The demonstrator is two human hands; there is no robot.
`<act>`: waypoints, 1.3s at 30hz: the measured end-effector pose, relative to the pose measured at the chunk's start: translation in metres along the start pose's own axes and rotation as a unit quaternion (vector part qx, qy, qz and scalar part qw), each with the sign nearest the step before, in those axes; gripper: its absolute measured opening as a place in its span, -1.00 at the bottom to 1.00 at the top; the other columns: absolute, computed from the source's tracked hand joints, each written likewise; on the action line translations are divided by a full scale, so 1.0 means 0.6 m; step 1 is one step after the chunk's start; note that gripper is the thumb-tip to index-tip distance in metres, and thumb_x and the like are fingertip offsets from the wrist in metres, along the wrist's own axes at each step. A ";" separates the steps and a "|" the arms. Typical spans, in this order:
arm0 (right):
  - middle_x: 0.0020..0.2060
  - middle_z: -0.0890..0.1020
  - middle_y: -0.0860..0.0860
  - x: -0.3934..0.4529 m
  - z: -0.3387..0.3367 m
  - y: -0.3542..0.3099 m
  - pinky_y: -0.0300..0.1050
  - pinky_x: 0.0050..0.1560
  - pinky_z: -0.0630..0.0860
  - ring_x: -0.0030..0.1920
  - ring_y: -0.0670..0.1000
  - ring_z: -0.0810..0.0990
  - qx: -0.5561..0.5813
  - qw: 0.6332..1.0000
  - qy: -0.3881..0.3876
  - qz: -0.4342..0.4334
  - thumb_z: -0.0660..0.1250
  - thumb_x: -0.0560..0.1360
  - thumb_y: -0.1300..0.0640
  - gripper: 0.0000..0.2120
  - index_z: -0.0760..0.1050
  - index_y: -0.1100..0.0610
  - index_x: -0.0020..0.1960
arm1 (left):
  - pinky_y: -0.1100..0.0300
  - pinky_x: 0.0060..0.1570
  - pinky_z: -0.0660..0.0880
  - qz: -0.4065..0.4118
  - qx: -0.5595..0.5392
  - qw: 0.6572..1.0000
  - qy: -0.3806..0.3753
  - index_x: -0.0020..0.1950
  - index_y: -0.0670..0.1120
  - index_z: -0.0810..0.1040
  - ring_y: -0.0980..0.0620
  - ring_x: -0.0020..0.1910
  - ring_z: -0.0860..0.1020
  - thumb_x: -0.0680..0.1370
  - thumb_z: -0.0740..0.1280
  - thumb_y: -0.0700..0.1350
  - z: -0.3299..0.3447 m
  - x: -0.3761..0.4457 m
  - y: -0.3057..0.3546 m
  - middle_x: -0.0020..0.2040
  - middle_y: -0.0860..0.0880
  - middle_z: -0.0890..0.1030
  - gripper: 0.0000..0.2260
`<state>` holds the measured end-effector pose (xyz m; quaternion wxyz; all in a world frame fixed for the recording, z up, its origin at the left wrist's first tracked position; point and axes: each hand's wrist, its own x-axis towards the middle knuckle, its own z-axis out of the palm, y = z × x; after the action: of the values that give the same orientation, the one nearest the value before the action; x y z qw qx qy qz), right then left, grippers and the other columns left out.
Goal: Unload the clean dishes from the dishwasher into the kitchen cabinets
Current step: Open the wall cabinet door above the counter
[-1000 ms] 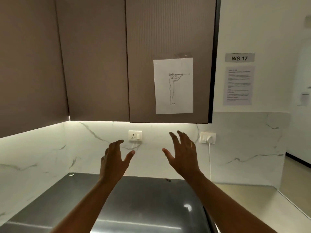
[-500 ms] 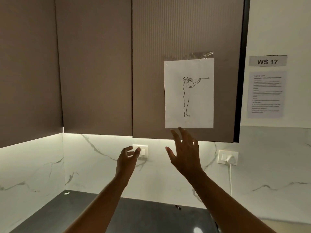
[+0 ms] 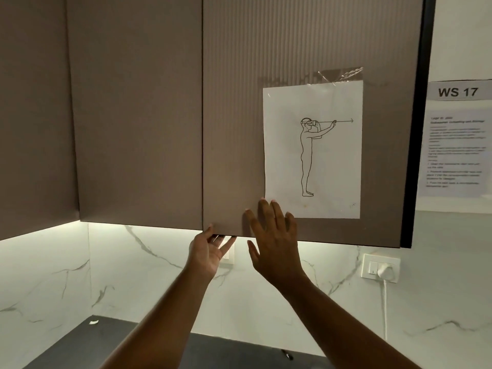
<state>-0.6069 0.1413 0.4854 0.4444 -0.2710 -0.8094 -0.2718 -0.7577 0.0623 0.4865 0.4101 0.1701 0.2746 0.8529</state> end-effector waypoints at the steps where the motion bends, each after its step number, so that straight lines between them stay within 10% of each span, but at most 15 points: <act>1: 0.53 0.28 0.21 0.001 0.002 -0.003 0.37 0.36 0.32 0.51 0.32 0.26 0.000 1.000 -0.001 0.005 0.42 0.43 -0.15 -0.29 0.30 0.02 0.50 | -0.19 0.02 0.55 -0.008 -0.007 1.000 -0.005 0.17 -0.20 0.49 -0.22 0.19 0.57 0.62 0.25 -0.21 -0.001 0.003 0.002 0.22 -0.21 0.60 -0.85; 12: 0.57 0.18 0.19 -0.006 -0.009 -0.056 0.35 0.41 0.28 0.55 0.32 0.15 -0.001 0.997 -0.007 0.081 0.41 0.43 -0.16 -0.25 0.26 -0.02 0.54 | -0.08 0.10 0.53 -0.035 -0.006 0.998 -0.046 0.25 -0.14 0.49 -0.16 0.26 0.54 0.59 0.32 -0.12 -0.023 -0.036 0.017 0.27 -0.18 0.58 -0.75; 27: 0.61 0.10 0.01 -0.112 -0.133 -0.160 0.03 0.16 0.62 0.56 0.07 0.21 0.183 0.962 0.074 0.190 0.34 0.52 0.28 -0.28 0.16 0.00 0.59 | 0.16 -0.09 0.63 0.172 0.165 0.969 -0.073 0.12 0.05 0.55 -0.03 0.14 0.61 0.50 0.36 0.10 -0.040 -0.224 0.005 0.11 -0.01 0.63 -0.76; 32: 0.57 0.23 -0.05 -0.136 -0.206 -0.196 -0.36 0.39 0.19 0.54 -0.02 0.25 0.223 0.945 0.062 0.230 0.19 0.61 0.01 -0.49 0.27 0.00 0.55 | 0.13 -0.03 0.64 0.206 0.193 0.956 -0.082 0.01 0.04 0.54 0.10 0.00 0.65 0.55 0.34 0.01 -0.038 -0.295 -0.004 -0.11 0.14 0.65 -0.92; 39: 0.53 0.30 -0.14 -0.136 -0.320 -0.210 -0.14 0.50 0.24 0.52 -0.12 0.27 0.334 0.893 0.140 0.266 0.20 0.59 -0.16 -0.46 0.28 -0.05 0.53 | 0.36 0.00 0.57 0.274 0.279 0.914 -0.110 0.20 -0.04 0.56 0.15 -0.01 0.65 0.46 0.27 0.08 -0.015 -0.411 -0.021 0.02 0.09 0.67 -0.63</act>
<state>-0.5456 -0.0946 0.4773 0.6733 -0.2712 -0.6794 0.1077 -0.6050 -0.1295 0.4558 0.1239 0.4392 0.3975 0.7961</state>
